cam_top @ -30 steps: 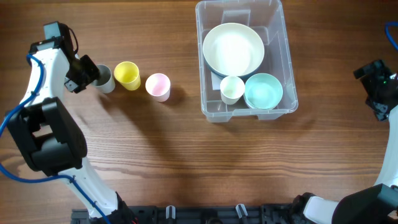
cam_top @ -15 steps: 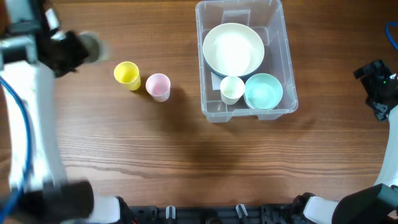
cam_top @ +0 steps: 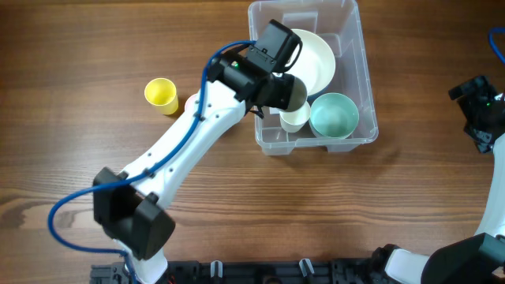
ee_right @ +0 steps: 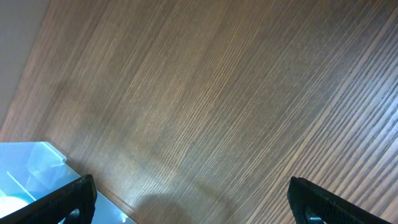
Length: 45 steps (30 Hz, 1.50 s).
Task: Pack container
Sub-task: 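Carry the grey cup into the bin and drop it in, then grasp the yellow cup with the left gripper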
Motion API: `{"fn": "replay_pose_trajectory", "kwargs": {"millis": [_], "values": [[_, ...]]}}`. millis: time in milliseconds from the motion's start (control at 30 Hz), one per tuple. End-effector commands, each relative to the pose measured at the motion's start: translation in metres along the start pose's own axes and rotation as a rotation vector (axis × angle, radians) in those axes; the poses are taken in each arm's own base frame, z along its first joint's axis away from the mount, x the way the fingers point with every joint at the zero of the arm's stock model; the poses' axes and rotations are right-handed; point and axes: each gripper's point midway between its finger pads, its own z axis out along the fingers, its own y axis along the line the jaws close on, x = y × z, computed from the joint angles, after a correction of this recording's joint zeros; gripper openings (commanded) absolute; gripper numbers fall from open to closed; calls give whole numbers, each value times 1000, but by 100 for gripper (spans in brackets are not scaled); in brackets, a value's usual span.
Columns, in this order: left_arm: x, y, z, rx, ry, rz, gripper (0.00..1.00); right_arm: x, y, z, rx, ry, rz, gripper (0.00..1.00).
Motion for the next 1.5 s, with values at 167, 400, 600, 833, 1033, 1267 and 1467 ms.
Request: {"fn": "replay_pose_trajectory", "kwargs": {"millis": [167,400,600,833,1033,1267,1467], "values": [[12,-11,40,55,83,12,4,-2,1,1,-4,0,12,100],[-1,52,-17,-127,0,-63,81,-2,1,1,-4,0,13,100],[24,215,-90,-358,1,-547,93,-2,1,1,-4,1,12,100],[86,295,-20,-272,253,-816,85,-2,1,1,-4,1,12,100],[104,316,44,-294,350,-819,69,-2,1,1,-4,0,13,100],[111,322,60,-305,370,-866,11,-2,1,1,-4,1,12,100],[93,338,-6,-368,277,-883,4,-2,1,1,-4,0,12,100]]}}
